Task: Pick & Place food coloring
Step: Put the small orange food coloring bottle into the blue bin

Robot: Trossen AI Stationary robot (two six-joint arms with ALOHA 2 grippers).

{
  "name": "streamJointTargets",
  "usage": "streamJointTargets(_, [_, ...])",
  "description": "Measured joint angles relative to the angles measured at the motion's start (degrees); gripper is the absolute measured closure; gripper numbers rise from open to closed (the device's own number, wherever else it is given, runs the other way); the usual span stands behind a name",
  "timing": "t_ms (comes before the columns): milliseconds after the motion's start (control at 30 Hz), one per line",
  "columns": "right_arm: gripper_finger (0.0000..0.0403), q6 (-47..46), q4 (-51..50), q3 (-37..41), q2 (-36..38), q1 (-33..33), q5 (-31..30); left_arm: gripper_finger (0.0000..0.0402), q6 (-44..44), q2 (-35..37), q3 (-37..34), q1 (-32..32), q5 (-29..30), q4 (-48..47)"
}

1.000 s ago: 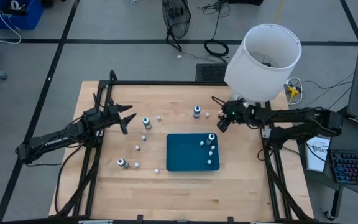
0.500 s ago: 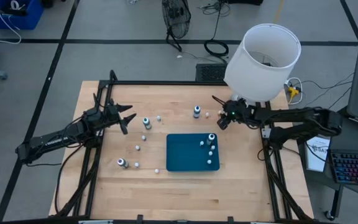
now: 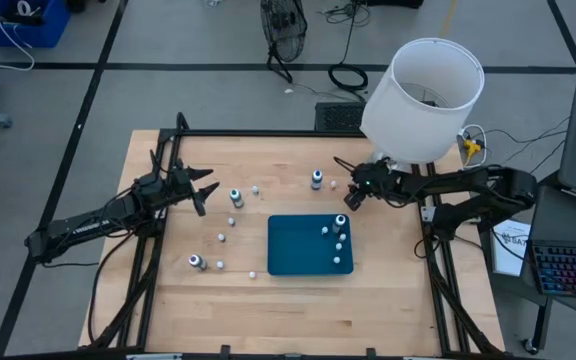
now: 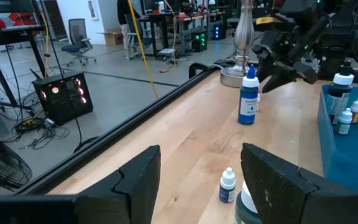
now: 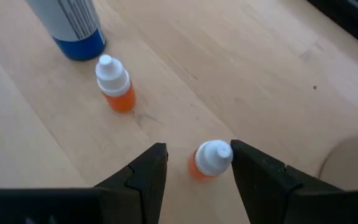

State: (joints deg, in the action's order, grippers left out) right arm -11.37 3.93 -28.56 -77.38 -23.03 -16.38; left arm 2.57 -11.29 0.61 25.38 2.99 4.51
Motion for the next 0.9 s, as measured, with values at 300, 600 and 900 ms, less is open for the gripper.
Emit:
streamJointTargets(300, [0.0239, 0.06, 0.36, -0.02, 1.03, -0.97, -0.09, 0.0176, 0.00, 0.00, -0.01, 0.00, 0.01, 0.00])
streamJointTargets(600, [0.0239, -0.94, -1.13, -0.02, 1.03, -1.79, -0.05, 0.0176, 0.00, 0.00, 0.00, -0.01, 0.01, 0.00])
streamJointTargets(900, [0.0273, -0.99, -1.19, -0.02, 0.98, -1.79, 0.13, 0.0176, 0.00, 0.00, -0.01, -0.02, 0.01, 0.00])
